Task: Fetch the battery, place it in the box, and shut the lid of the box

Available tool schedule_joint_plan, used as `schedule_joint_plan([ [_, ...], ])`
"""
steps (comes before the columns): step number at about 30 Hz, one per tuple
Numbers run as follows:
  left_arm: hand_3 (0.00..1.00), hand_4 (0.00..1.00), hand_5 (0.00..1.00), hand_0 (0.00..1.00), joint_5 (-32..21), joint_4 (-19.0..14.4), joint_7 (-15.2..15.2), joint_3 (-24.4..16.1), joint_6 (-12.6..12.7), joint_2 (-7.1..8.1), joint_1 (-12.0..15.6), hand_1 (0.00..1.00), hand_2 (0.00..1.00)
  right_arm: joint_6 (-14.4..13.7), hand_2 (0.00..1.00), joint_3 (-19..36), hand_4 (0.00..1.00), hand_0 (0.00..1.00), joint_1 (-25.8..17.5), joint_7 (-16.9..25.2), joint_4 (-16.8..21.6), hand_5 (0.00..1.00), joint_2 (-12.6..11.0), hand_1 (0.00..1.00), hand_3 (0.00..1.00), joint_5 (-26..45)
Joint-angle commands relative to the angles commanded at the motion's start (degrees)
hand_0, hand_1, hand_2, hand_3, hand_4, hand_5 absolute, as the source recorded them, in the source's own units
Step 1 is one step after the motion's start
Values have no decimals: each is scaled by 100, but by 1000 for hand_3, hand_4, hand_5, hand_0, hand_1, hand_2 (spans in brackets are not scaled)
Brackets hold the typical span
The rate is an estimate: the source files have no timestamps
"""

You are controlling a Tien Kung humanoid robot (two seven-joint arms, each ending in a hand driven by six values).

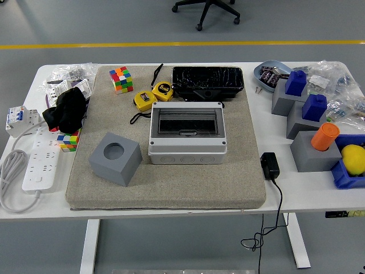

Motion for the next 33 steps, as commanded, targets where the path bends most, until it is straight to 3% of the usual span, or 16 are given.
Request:
schedule_joint_plan([
  [33, 846, 998, 998, 861, -9, 19, -45, 155, 65, -32, -129, 845, 833, 22, 773, -49, 998, 835, 42, -41, 0, 998, 1, 822, 808, 30],
])
